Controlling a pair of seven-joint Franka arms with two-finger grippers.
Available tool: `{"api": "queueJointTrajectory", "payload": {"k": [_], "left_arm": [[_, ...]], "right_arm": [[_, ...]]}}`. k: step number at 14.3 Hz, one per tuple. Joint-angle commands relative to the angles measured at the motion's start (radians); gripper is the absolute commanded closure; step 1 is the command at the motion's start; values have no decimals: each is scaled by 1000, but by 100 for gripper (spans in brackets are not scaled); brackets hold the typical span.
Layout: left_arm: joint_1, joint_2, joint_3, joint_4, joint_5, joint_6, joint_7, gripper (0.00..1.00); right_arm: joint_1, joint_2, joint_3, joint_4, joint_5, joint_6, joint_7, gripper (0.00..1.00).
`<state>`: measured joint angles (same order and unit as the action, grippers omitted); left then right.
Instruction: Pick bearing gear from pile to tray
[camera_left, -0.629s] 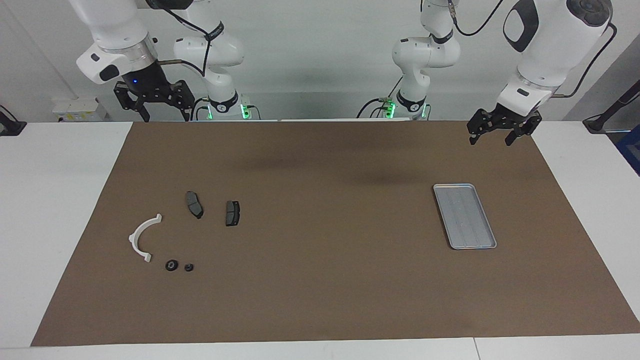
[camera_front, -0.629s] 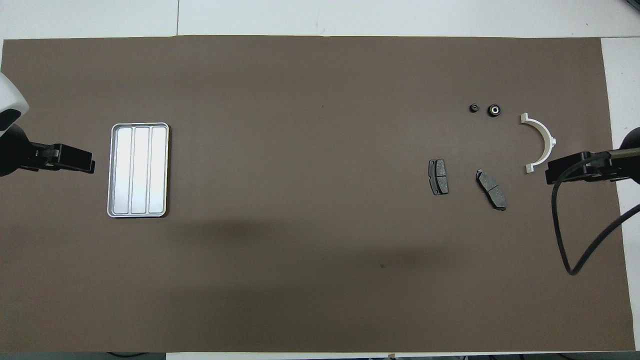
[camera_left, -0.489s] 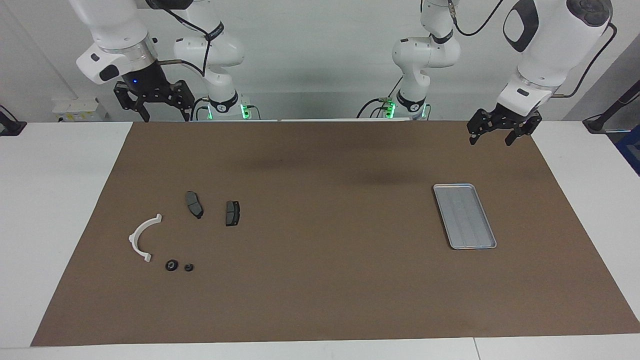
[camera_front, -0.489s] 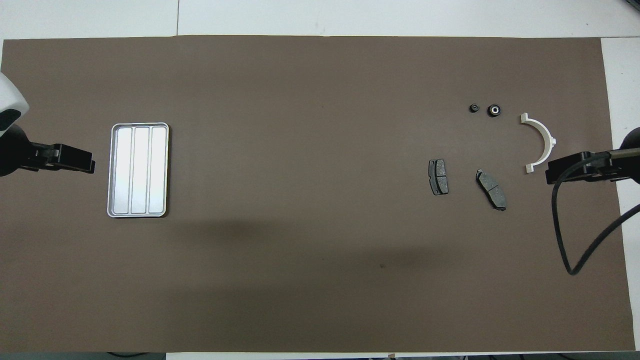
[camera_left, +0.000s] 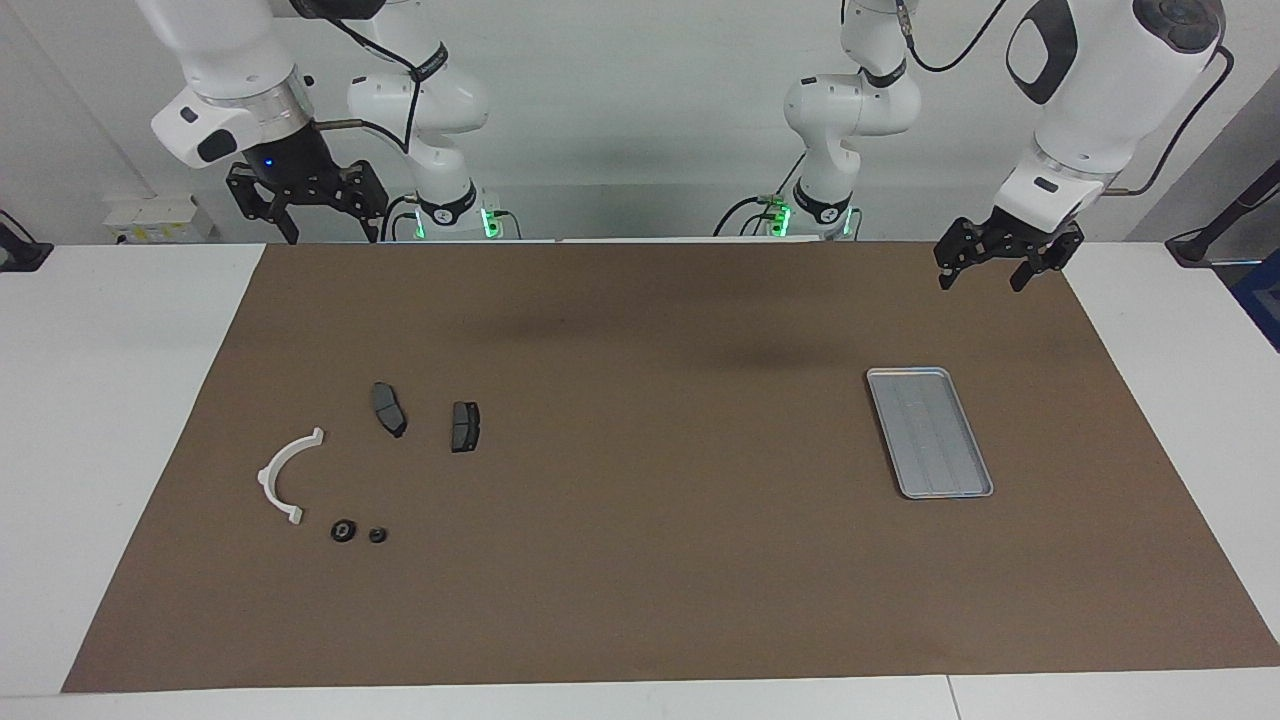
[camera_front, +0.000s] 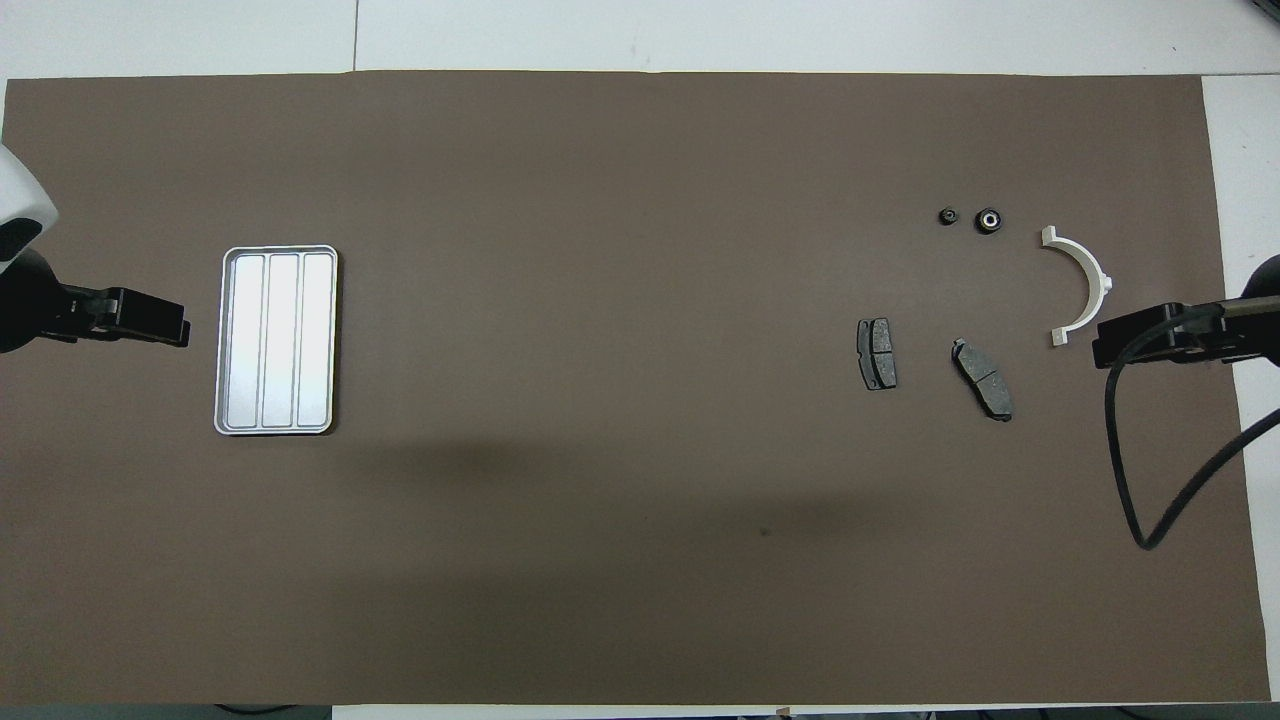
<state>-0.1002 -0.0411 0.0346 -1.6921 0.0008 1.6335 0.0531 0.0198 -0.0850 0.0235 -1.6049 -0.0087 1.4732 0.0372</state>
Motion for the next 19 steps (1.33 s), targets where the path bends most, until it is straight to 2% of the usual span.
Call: {"api": "queueJointTrajectory", "payload": {"k": [1,11,19], "left_arm": [[-7,-25,8,-29,-15,16,1,0],[-7,-25,8,-29,-15,14,1,0],[-7,-25,8,-29,-15,16,1,0]], "right_arm": [[-12,-16,3,-13,22,10,12,0],[-12,-21,3,-23,21,28,12,0],[-11,-10,3,-180,21,268,23,0]]}}
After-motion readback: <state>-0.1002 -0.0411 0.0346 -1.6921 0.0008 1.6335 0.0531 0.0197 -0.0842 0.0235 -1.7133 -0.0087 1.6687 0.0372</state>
